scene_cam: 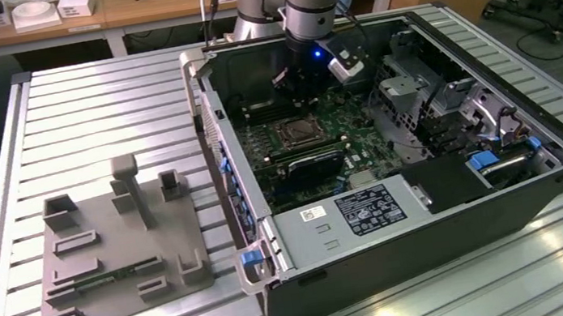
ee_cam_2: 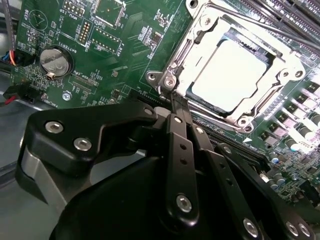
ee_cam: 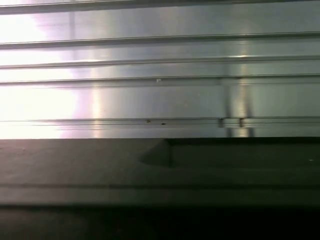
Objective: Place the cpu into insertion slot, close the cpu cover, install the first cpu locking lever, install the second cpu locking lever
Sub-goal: 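Install the first cpu locking lever, then install the second cpu locking lever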
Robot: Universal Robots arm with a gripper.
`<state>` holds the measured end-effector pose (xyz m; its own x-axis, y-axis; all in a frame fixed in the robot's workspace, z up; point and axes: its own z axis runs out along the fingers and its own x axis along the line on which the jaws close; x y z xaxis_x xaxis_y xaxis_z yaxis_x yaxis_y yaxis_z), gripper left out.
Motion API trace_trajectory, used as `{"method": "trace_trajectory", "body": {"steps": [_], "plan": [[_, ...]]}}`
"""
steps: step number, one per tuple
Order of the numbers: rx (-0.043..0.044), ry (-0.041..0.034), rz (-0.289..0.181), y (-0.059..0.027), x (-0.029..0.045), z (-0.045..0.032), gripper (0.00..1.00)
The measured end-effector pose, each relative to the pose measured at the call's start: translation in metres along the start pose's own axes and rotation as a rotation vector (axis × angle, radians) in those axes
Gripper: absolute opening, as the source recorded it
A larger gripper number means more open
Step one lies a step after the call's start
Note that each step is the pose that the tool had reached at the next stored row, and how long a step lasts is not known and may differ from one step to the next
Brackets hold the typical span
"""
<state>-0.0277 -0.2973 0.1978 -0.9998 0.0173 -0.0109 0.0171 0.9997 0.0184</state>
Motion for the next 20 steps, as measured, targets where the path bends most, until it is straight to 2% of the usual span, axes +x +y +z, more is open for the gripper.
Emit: {"method": "trace_trajectory", "body": {"steps": [10,20], "plan": [[0.0006,0.0012,0.000,0.0002,-0.0001,-0.0143,0.10],[0.0005,0.0014,0.000,-0.0008,-0.0002,-0.0170,0.10]]}}
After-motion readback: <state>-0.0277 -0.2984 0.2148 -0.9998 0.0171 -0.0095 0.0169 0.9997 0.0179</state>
